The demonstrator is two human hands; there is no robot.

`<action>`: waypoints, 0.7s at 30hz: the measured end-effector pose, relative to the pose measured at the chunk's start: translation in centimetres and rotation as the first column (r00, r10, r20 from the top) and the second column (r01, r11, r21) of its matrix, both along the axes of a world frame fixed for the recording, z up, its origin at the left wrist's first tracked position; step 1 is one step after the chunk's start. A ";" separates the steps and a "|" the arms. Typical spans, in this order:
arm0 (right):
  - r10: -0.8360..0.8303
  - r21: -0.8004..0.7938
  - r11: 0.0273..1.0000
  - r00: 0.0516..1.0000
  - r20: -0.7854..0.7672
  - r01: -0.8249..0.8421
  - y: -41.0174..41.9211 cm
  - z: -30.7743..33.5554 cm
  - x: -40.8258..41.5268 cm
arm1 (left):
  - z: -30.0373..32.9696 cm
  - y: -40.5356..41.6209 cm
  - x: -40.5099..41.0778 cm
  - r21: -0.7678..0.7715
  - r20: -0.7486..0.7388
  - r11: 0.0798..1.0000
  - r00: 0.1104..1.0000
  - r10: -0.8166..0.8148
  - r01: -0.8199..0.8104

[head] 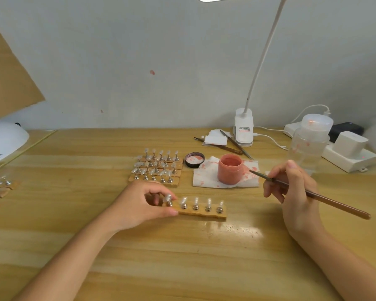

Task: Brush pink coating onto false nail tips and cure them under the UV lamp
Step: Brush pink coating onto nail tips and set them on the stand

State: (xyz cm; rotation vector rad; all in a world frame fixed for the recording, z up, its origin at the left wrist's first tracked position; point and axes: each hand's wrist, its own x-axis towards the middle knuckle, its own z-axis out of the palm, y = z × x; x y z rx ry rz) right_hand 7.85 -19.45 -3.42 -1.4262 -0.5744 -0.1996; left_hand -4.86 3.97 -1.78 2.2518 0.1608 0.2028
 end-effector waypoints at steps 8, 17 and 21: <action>-0.124 0.109 0.985 0.989 -0.082 0.133 -0.5 0.1 0.5 | -1.1 -6.0 4.3 0.013 0.092 0.999 0.995 -0.047 0.046; -0.216 0.131 0.964 0.969 -0.121 0.231 -1.0 0.2 1.3 | -1.8 -8.0 6.7 0.050 0.186 0.999 0.982 -0.025 0.016; -0.262 0.141 0.951 0.959 -0.111 0.276 -1.0 0.3 1.8 | -2.1 -7.6 6.8 0.042 0.201 0.999 0.979 -0.022 0.014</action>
